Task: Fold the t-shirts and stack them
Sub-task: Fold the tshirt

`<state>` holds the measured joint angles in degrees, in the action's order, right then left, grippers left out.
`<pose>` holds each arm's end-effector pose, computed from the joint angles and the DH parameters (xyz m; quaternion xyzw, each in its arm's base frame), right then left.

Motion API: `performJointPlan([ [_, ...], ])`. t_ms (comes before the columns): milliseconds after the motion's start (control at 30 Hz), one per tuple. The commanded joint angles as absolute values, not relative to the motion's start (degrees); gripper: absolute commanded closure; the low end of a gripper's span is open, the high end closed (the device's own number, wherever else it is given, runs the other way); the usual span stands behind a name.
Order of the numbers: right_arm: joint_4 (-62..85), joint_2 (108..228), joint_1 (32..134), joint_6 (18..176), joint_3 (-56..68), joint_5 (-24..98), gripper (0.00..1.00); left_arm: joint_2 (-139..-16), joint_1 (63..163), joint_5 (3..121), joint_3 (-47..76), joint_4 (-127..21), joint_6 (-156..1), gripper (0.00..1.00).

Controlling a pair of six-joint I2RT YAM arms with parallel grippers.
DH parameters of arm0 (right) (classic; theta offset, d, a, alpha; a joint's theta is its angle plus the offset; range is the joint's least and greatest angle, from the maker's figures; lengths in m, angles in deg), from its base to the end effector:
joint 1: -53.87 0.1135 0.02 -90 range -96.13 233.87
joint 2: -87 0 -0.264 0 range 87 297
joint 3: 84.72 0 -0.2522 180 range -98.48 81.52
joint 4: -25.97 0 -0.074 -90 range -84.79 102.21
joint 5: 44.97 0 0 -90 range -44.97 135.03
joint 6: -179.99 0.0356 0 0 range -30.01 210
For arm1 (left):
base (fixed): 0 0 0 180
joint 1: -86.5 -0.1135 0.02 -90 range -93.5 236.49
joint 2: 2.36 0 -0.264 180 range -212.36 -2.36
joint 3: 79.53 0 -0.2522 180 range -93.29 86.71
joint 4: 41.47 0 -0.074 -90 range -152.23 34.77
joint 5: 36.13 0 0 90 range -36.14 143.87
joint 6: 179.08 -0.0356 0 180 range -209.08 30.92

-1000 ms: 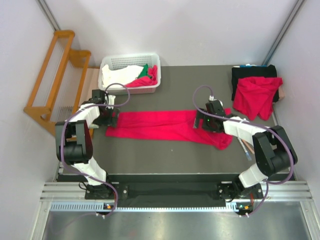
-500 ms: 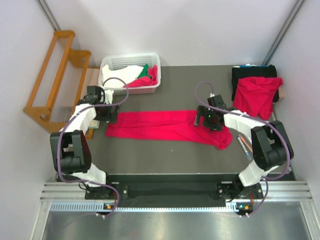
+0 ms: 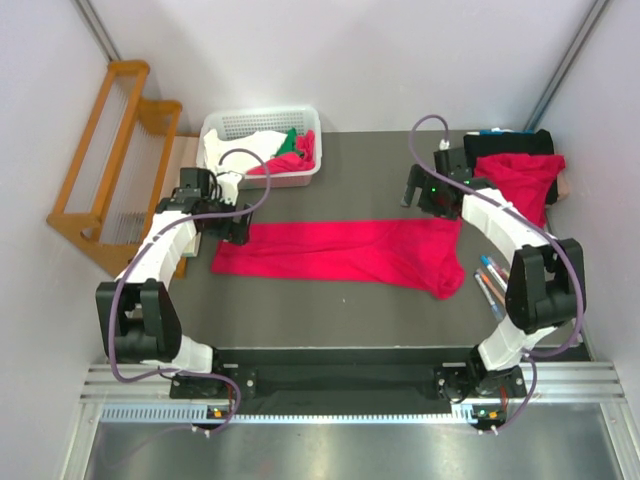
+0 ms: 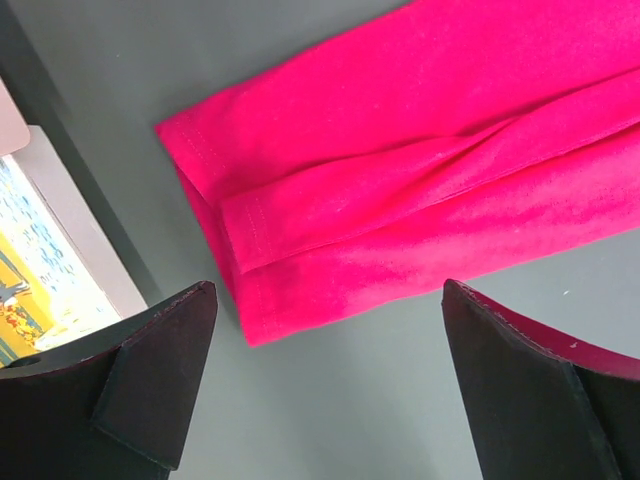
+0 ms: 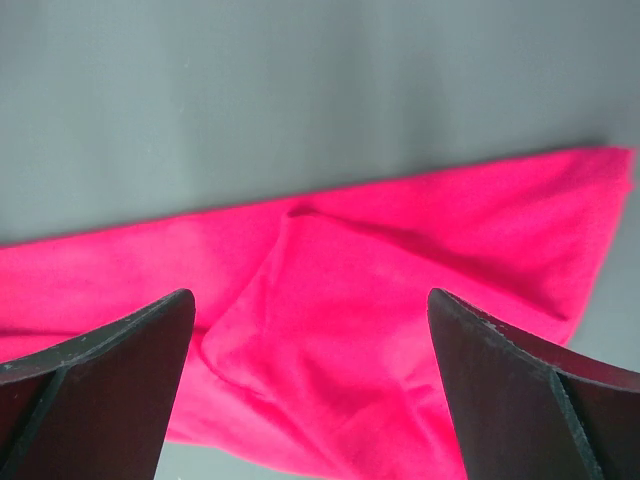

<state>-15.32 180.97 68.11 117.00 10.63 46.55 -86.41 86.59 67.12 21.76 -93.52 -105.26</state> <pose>0.3460 0.0868 0.2513 0.1091 0.9351 0.1070 0.3198 0.3023 -0.0086 0.2611 0.1670 0.9392 -0.0706 0.2916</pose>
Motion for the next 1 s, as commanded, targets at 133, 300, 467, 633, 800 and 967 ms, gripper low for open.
performJointPlan([
  [133,-17.1,174.3,68.9,118.8,15.7,42.0,0.0,-87.9,86.3,65.8,24.1,-86.1,-106.0,0.01],
  [300,-17.4,166.1,71.4,121.4,24.6,42.2,0.0,-94.0,87.9,66.4,22.6,-83.7,-105.4,0.01],
  [467,-18.6,162.9,72.0,121.7,28.8,43.7,0.0,-98.2,88.3,66.6,22.0,-81.7,-105.4,0.01],
  [633,-18.2,163.4,72.1,122.5,29.1,43.7,0.0,-101.7,88.7,66.2,20.1,-81.1,-105.1,0.01],
  [800,-15.8,166.4,72.3,123.0,30.7,43.6,0.0,-103.2,88.9,65.3,18.9,-80.2,-105.1,0.01],
  [967,-13.8,170.6,72.4,123.9,32.3,44.3,0.0,-103.2,89.0,63.7,19.6,-80.3,-106.0,0.01],
])
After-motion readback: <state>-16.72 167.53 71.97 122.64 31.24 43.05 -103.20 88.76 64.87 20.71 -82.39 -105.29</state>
